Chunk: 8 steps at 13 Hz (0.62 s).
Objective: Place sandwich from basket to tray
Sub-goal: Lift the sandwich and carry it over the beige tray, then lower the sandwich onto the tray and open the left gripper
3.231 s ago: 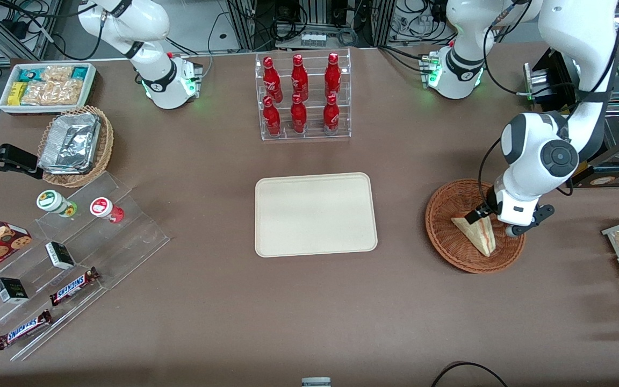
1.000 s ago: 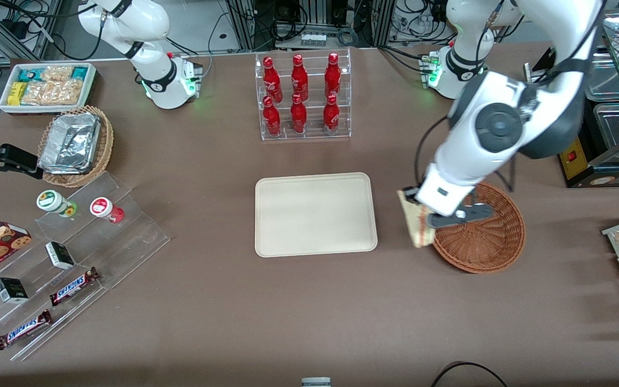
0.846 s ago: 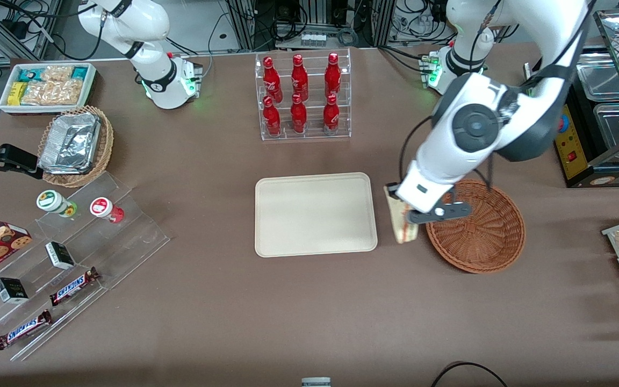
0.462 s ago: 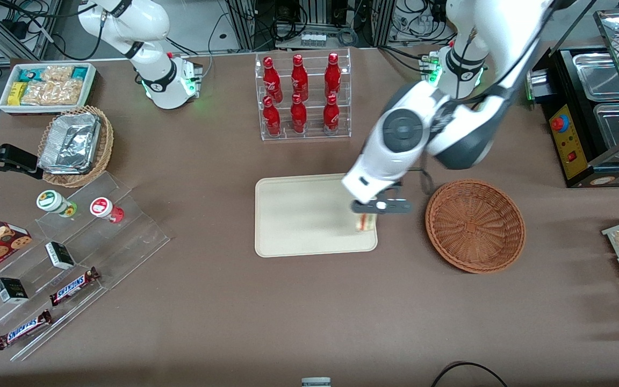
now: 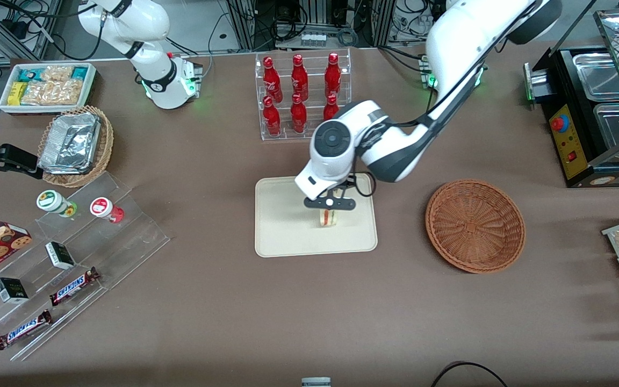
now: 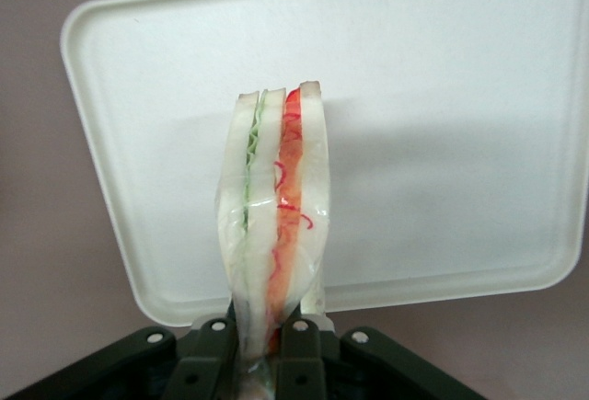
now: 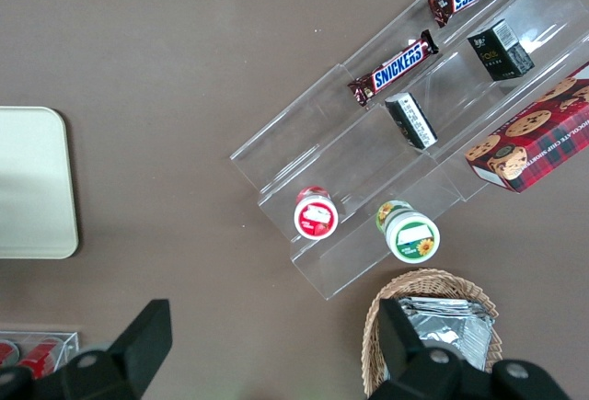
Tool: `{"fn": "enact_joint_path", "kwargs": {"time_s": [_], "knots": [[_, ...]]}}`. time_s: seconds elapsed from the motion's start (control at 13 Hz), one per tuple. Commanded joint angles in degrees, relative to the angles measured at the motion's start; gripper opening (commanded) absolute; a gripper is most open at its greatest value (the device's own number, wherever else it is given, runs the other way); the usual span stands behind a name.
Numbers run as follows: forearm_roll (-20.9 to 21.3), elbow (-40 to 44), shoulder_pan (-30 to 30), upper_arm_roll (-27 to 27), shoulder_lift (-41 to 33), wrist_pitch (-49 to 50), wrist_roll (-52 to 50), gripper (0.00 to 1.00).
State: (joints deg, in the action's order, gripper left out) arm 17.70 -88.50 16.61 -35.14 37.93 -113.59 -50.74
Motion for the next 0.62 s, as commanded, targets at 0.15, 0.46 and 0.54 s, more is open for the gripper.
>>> {"fn": "enact_joint_path", "kwargs": {"time_s": [0.15, 0.46, 0.54], "knots": [[4.7, 2.6, 4.4, 0.3, 5.7, -2.9, -7.5, 0.00], [4.7, 2.5, 4.9, 0.2, 6.8, -3.0, -9.9, 0.00], [4.7, 2.6, 4.9, 0.2, 7.1, -3.1, -9.8, 0.00]]}}
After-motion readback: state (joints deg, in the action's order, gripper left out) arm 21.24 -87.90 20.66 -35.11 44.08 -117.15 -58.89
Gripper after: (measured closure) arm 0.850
